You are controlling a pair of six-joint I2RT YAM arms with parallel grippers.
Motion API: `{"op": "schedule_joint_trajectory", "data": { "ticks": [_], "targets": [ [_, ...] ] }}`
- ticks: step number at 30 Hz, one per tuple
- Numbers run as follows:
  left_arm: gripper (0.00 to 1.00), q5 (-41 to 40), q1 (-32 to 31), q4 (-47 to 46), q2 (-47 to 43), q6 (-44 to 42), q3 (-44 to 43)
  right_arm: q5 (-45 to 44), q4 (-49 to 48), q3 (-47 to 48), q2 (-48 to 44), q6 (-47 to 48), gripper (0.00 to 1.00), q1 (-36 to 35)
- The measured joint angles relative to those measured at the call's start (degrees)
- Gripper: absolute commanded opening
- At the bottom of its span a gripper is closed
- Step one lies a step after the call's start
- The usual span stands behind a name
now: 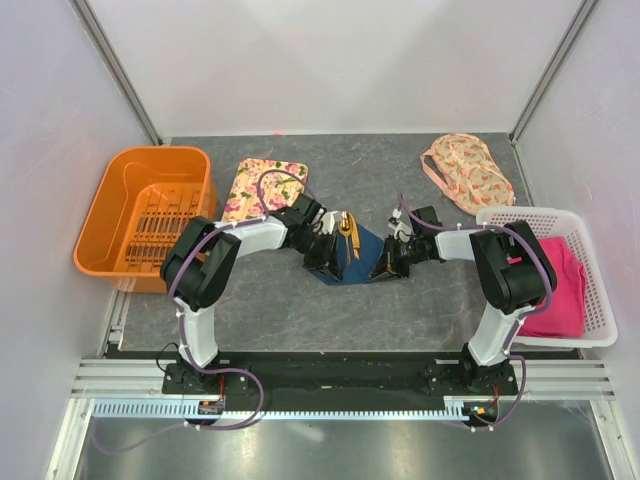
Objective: Place the utensils on the paper napkin and roll it up
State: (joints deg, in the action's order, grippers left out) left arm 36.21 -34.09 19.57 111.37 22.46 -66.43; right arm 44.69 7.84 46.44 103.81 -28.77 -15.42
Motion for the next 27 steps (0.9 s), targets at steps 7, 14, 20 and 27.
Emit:
{"op": "schedule_joint_trajectory", "data": {
  "ticks": [7, 14, 20, 27],
  "targets": [
    [0.23, 2.5, -1.5, -1.6, -4.2, 0.1, 0.4, 0.0, 0.0, 0.0, 0.0, 0.1, 0.01, 0.0],
    [0.22, 3.4, -3.1, -2.8, -2.5, 1.3, 0.2, 0.0, 0.0, 0.0, 0.0, 0.1, 0.01, 0.0],
    [0.22, 3.0, -2.5, -3.1, 1.6, 2.6, 0.0, 0.0, 0.1, 0.0, 0.0, 0.1, 0.01, 0.0],
    [0.21, 3.4, -0.7, -3.7, 3.0, 4.6, 0.4, -0.1, 0.1, 0.0, 0.0, 0.1, 0.01, 0.0]
  ]
}}
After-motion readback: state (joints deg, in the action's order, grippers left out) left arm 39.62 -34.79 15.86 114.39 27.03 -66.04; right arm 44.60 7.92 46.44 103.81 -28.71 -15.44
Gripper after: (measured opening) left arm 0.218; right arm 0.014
